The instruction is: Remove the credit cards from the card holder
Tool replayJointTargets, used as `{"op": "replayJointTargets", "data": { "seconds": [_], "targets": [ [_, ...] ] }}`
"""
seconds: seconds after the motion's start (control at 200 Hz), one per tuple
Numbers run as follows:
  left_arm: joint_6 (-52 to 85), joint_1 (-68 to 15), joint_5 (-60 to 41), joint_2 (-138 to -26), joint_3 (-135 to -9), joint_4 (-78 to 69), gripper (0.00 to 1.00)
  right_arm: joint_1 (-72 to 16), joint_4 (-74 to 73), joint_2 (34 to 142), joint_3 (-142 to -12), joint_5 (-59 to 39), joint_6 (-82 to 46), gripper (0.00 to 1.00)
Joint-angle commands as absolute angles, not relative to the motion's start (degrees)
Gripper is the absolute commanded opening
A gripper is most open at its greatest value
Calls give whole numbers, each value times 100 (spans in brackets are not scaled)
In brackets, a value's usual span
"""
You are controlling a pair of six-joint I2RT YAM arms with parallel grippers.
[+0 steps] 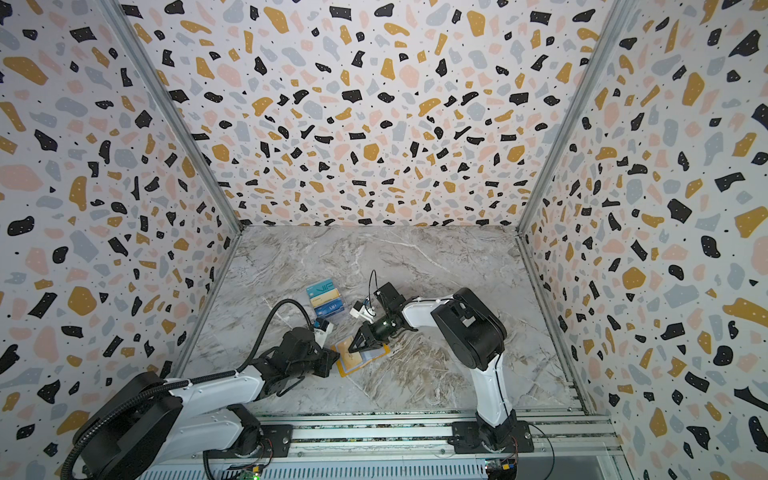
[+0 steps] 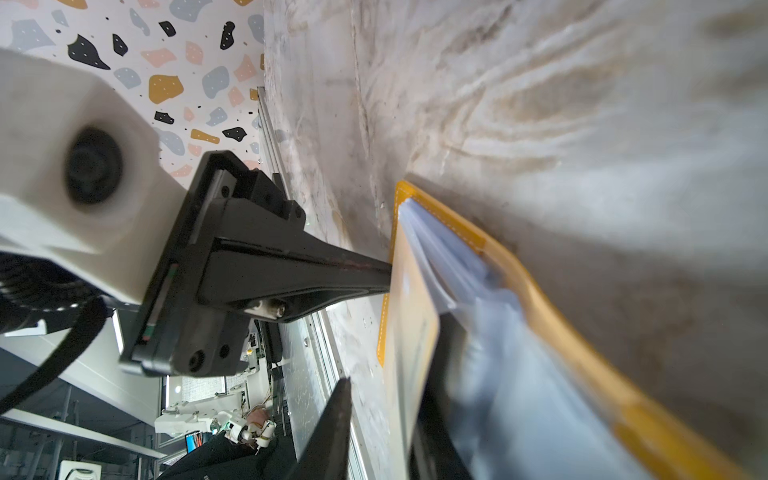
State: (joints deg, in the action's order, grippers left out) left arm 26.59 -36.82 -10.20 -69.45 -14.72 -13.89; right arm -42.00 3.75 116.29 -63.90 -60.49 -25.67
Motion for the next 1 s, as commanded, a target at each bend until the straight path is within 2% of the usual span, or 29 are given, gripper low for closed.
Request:
{"op": "replayJointTargets", "data": {
  "seconds": [0.0,0.335,0.991],
  "targets": [
    [2627,-3709,-1028,-6996,-1336,-983,0,-4294,310,11635,-6479,-6302,-2577,25],
    [2626,-3705,-1022,-7023,-1354,-976,0,-4403,-85,11798,-6579,-6319,-2918,25],
    [2672,-3709,-902,-6899,-1318,-934,0,-4080,-736,11244,-6141,-6927,-2492,25]
  ]
}}
